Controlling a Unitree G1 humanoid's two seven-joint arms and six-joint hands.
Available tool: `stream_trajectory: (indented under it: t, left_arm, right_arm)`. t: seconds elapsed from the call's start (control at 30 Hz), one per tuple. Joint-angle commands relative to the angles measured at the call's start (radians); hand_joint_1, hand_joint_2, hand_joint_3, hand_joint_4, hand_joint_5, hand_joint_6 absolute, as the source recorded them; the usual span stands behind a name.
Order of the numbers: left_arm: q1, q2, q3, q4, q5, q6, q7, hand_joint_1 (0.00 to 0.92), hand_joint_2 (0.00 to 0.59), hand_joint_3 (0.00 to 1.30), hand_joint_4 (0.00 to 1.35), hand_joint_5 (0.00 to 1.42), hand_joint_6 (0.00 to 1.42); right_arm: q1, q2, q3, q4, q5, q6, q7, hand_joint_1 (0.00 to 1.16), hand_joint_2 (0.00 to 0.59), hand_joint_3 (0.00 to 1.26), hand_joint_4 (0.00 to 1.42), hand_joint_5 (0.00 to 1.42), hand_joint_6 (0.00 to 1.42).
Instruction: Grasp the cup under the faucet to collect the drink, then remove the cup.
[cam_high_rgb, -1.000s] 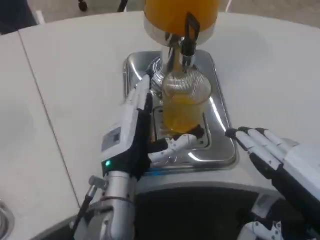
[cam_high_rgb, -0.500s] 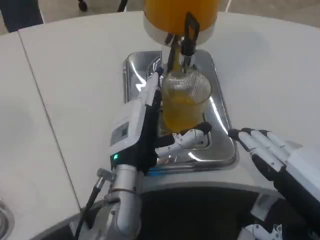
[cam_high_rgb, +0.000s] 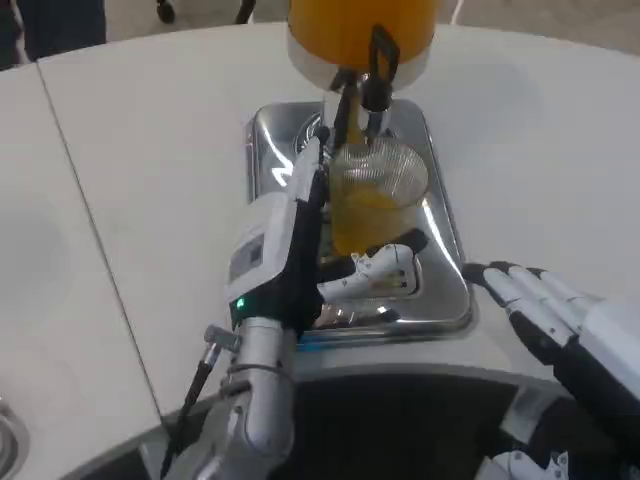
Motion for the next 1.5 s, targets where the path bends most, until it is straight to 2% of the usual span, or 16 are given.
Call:
stream_trajectory:
  t: [0.03, 0.3, 0.33, 0.43, 0.5, 0.6, 0.67, 0.7, 0.77, 0.8, 0.87, 1.0, 1.1, 1.37, 1.5]
  left_arm:
    - [-0.017, -0.028, -0.016, 0.034, 0.001, -0.002, 0.017, 0.382, 0.055, 0.0, 0.0, 0.22, 0.23]
    - [-0.036, -0.059, -0.048, 0.067, 0.012, -0.006, 0.036, 0.386, 0.053, 0.04, 0.08, 0.35, 0.37]
    - [-0.038, -0.063, -0.054, 0.074, 0.012, -0.003, 0.038, 0.392, 0.054, 0.05, 0.1, 0.39, 0.44]
    - [-0.057, -0.09, -0.075, 0.106, 0.031, 0.032, 0.071, 0.431, 0.055, 0.13, 0.2, 0.56, 0.76]
    - [-0.07, -0.112, -0.088, 0.128, 0.044, 0.056, 0.109, 0.467, 0.057, 0.22, 0.31, 0.71, 0.95]
    - [-0.083, -0.165, -0.097, 0.153, 0.059, 0.097, 0.2, 0.513, 0.056, 0.42, 0.52, 0.92, 1.22]
    - [-0.09, -0.188, -0.103, 0.168, 0.064, 0.113, 0.247, 0.517, 0.055, 0.54, 0.68, 1.08, 1.4]
    - [-0.09, -0.2, -0.103, 0.176, 0.06, 0.116, 0.275, 0.526, 0.052, 0.63, 0.76, 1.15, 1.42]
    - [-0.088, -0.216, -0.099, 0.187, 0.049, 0.107, 0.327, 0.528, 0.046, 0.79, 1.0, 1.28, 1.42]
    - [-0.088, -0.219, -0.1, 0.192, 0.044, 0.1, 0.344, 0.528, 0.045, 0.86, 1.06, 1.33, 1.42]
    - [-0.087, -0.222, -0.098, 0.198, 0.031, 0.079, 0.373, 0.542, 0.043, 0.95, 1.1, 1.37, 1.42]
    - [-0.09, -0.218, -0.083, 0.209, 0.005, 0.048, 0.389, 0.577, 0.04, 1.04, 1.12, 1.41, 1.42]
    - [-0.091, -0.206, -0.071, 0.216, -0.01, 0.034, 0.388, 0.594, 0.038, 1.05, 1.12, 1.42, 1.42]
    - [-0.074, -0.162, -0.067, 0.178, -0.007, 0.002, 0.384, 0.605, 0.04, 1.07, 1.11, 1.42, 1.42]
    - [-0.051, -0.13, -0.055, 0.122, -0.005, -0.007, 0.381, 0.61, 0.042, 1.08, 1.12, 1.42, 1.42]
  right_arm:
    - [0.004, 0.017, -0.021, -0.017, 0.002, -0.004, 0.02, 0.66, 0.387, 0.02, 0.0, 0.02, 0.12]
    - [0.017, 0.064, -0.073, -0.017, 0.005, -0.045, 0.039, 0.64, 0.391, 0.02, 0.0, 0.03, 0.13]
    - [0.016, 0.072, -0.083, -0.017, 0.007, -0.049, 0.045, 0.64, 0.391, 0.02, 0.0, 0.03, 0.13]
    - [0.008, 0.094, -0.131, -0.017, 0.021, -0.071, 0.063, 0.62, 0.378, 0.02, 0.0, 0.03, 0.13]
    - [0.004, 0.108, -0.169, -0.017, 0.036, -0.072, 0.084, 0.61, 0.386, 0.02, 0.0, 0.03, 0.13]
    - [-0.01, 0.12, -0.211, -0.017, 0.057, -0.078, 0.119, 0.6, 0.386, 0.02, 0.0, 0.03, 0.13]
    - [-0.023, 0.129, -0.224, -0.017, 0.053, -0.066, 0.143, 0.6, 0.385, 0.02, 0.0, 0.03, 0.13]
    - [-0.03, 0.135, -0.226, -0.017, 0.045, -0.063, 0.151, 0.59, 0.384, 0.02, 0.0, 0.03, 0.13]
    - [-0.042, 0.148, -0.217, -0.017, 0.028, -0.059, 0.159, 0.59, 0.383, 0.02, 0.0, 0.03, 0.13]
    - [-0.053, 0.144, -0.204, -0.017, 0.022, -0.042, 0.179, 0.59, 0.383, 0.02, 0.0, 0.03, 0.13]
    - [-0.07, 0.154, -0.171, -0.017, -0.005, -0.012, 0.194, 0.59, 0.382, 0.02, 0.0, 0.03, 0.13]
    - [-0.099, 0.155, -0.106, -0.017, -0.057, 0.029, 0.2, 0.58, 0.382, 0.02, 0.0, 0.03, 0.13]
    - [-0.108, 0.149, -0.075, -0.017, -0.072, 0.056, 0.197, 0.58, 0.385, 0.02, 0.0, 0.03, 0.13]
    - [-0.098, 0.133, -0.04, -0.015, -0.074, 0.078, 0.161, 0.58, 0.392, 0.02, 0.0, 0.03, 0.13]
    - [-0.088, 0.123, -0.026, -0.011, -0.06, 0.066, 0.142, 0.58, 0.393, 0.02, 0.0, 0.03, 0.13]
